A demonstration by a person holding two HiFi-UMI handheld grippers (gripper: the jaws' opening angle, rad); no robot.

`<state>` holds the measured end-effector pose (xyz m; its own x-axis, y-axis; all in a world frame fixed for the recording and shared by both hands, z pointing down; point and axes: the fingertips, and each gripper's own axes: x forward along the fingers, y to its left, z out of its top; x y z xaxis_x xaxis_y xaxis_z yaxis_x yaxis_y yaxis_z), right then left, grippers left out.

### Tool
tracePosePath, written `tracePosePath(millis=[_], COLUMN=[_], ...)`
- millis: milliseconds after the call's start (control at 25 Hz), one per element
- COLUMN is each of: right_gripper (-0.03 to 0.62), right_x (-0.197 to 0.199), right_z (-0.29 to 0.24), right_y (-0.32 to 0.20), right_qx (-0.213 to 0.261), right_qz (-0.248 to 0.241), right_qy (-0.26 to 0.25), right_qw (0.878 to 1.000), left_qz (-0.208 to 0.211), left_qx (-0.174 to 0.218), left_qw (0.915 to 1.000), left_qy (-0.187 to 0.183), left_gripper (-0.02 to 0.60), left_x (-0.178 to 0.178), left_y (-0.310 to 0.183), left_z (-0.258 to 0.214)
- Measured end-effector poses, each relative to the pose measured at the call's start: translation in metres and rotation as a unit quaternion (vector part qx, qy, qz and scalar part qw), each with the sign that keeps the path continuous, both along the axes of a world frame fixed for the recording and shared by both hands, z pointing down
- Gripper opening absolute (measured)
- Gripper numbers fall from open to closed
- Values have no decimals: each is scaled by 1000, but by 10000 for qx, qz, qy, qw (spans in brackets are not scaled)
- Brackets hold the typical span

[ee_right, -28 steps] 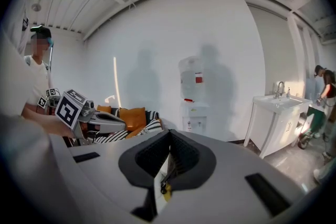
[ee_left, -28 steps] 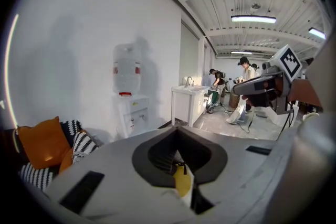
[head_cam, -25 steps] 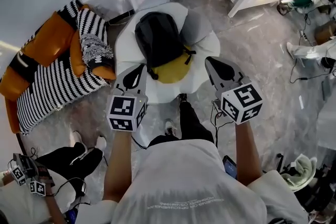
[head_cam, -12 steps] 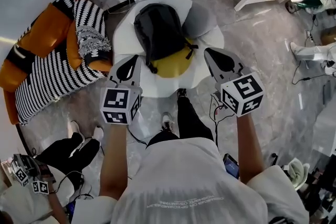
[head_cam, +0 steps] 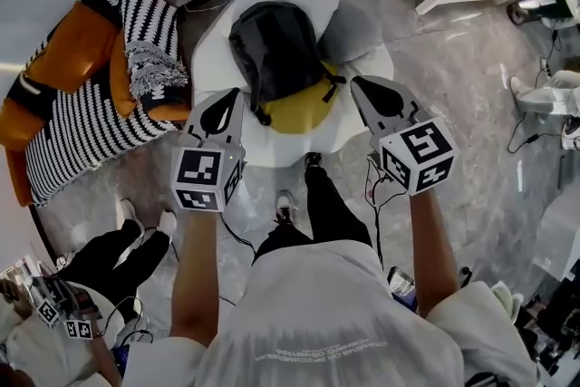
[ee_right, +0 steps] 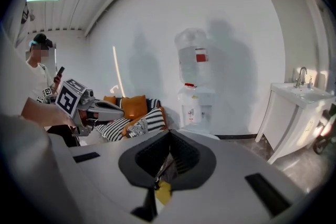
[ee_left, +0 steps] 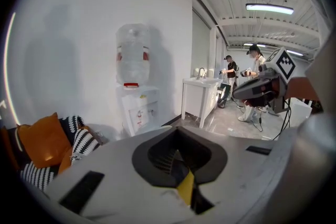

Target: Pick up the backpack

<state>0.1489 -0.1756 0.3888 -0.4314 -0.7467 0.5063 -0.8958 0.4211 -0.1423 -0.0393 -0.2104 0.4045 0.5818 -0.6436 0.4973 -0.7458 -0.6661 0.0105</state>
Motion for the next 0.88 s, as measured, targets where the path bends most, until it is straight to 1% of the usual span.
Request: tracePosePath(millis=[240, 560, 680, 880], right_gripper=[2, 4, 6, 15], right_x=[9, 17, 14, 14], right_z=[14, 49, 70, 106], right_y=[-36, -74, -83, -102], right_qx=[-60, -344, -518, -786], right_qz=[-138, -232, -296, -346], right_qy=[60, 36, 19, -27], right_qw=[9999, 9991, 9982, 9963], left_qz=[-233, -478, -519, -588], left_qx=[-214, -430, -581, -928], left_qw=[9995, 9979, 9969, 9939], left_qy=[-77, -83, -55, -85], left_gripper=[17, 17, 41, 60], left_x=[3, 5, 1, -1], left_y=[-30, -69, -77, -87], left_z=[22, 55, 71, 108])
